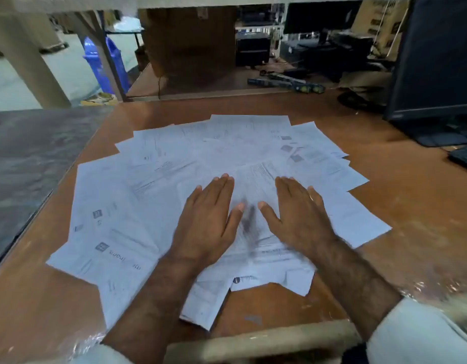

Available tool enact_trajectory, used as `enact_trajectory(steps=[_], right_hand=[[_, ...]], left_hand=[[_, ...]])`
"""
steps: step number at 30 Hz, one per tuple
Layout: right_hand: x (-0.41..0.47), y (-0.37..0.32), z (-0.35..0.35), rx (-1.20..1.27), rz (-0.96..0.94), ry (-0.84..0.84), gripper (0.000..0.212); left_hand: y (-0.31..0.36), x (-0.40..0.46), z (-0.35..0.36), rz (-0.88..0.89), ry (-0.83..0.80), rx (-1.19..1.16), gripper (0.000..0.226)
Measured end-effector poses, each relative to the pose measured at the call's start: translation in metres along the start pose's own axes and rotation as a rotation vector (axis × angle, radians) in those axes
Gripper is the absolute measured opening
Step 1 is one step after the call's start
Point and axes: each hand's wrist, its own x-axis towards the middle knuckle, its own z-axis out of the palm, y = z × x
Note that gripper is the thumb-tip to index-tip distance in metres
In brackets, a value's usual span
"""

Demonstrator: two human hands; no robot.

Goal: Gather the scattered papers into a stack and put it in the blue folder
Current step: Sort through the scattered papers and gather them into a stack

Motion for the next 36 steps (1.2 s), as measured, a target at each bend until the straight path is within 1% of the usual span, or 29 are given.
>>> enact_trajectory(steps=[5,10,12,14,15,16,18,19,21,25,27,29,31,33,36], right_hand=[[-0.047,-0.021,0.001,0.038,-0.038,-0.092,0.072],[-0.057,-0.033,0.015,-0.008,-0.068,-0.189,0.063],[-0.056,-0.028,0.019,-0.033,-0.091,-0.187,0.068],[-0.058,-0.018,0.013,0.024,-0.121,-0.207,0.081],[-0.058,-0.01,0.008,0.054,-0.14,-0.228,0.082],[-0.058,-0.001,0.002,0.079,-0.156,-0.252,0.075],[-0.054,0.016,-0.007,0.125,-0.168,-0.252,0.043],[-0.052,0.024,-0.008,0.141,-0.173,-0.229,0.033],[-0.047,0.035,-0.006,0.119,-0.179,-0.2,0.025],[-0.029,0.037,-0.002,0.06,-0.169,-0.228,0.005],[-0.018,0.035,-0.001,0.082,-0.152,-0.214,0.007],[-0.009,0.035,0.002,0.084,-0.144,-0.151,0.011],[-0.001,0.035,0.004,0.042,-0.123,-0.12,0.022],[0.007,0.033,0.003,0.022,-0.088,-0.107,0.03],[0.021,0.03,0.001,0.013,-0.033,-0.103,0.033]], left_hand=[[0.017,-0.054,-0.007,0.004,0.034,0.01,0.07],[0.03,-0.084,-0.021,-0.006,0.031,0.01,0.085],[0.028,-0.088,-0.026,-0.017,0.054,0.019,0.088],[0.02,-0.089,-0.029,-0.032,0.075,0.034,0.085],[0.016,-0.089,-0.03,-0.039,0.08,0.043,0.084],[0.014,-0.088,-0.03,-0.048,0.075,0.057,0.084],[0.012,-0.087,-0.03,-0.057,0.059,0.075,0.084],[0.011,-0.085,-0.029,-0.057,0.056,0.075,0.084],[0.012,-0.083,-0.025,-0.054,0.049,0.074,0.083],[0.01,-0.075,-0.017,-0.055,0.03,0.09,0.08],[0.004,-0.067,-0.015,-0.063,0.028,0.089,0.082],[-0.001,-0.057,-0.014,-0.068,0.05,0.092,0.082],[-0.006,-0.042,-0.015,-0.07,0.054,0.098,0.083],[-0.008,-0.026,-0.013,-0.064,0.035,0.123,0.087],[-0.01,0.001,-0.005,-0.05,-0.007,0.151,0.092]])
